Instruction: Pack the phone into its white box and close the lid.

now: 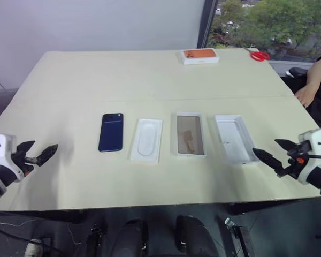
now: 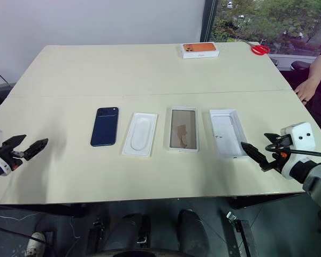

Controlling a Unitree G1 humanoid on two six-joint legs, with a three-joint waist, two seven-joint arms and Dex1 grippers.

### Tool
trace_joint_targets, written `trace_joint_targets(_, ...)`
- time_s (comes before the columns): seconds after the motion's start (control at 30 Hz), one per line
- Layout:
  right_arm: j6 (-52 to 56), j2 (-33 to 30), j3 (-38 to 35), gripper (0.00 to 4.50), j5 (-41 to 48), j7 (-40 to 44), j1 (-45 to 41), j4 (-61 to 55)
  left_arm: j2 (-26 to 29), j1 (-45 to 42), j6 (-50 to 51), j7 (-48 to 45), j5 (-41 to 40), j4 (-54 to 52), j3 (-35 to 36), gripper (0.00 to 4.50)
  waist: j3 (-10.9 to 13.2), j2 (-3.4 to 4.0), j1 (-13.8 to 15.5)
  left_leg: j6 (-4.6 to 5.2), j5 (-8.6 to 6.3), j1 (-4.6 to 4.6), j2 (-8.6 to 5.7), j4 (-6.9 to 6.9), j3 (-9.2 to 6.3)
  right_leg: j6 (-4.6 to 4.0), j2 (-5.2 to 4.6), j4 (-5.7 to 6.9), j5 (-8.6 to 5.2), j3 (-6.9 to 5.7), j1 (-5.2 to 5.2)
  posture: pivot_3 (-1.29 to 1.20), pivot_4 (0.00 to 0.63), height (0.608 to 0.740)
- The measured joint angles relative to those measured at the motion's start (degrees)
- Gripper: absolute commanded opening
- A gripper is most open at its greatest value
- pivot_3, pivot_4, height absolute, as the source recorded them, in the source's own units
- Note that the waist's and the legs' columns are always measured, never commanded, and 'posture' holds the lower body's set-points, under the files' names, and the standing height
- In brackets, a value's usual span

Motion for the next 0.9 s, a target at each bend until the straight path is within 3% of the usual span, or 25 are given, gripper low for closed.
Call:
trace_joint_targets(0.57,1.0,-0.2,5.4,4.5,0.5,0.2,-5.9,-0.7,-2.7,0.2,2.9,2.9,-2.0,-5.6,-0.4,4.45,0.0,0.0,0.0,0.0,0.0,0.0,0.0,0.01,0.0,0.0,0.0,0.0,0.0,0.0,0.0,0.0,0.15,0.74)
trace_joint_targets(0.9,2.8,0.5,16.4,4.5,2.9,-1.4,-14.5,-8.7,-8.8,-10.5,15.5,11.1,-7.9,-20.5,-11.6,4.45,0.0,-0.01,0.9,0.02,0.01,0.0,-0.04,0.11,0.0,0.03,0.03,0.02,0.02,-0.02,0.07,0.0,0.15,0.74)
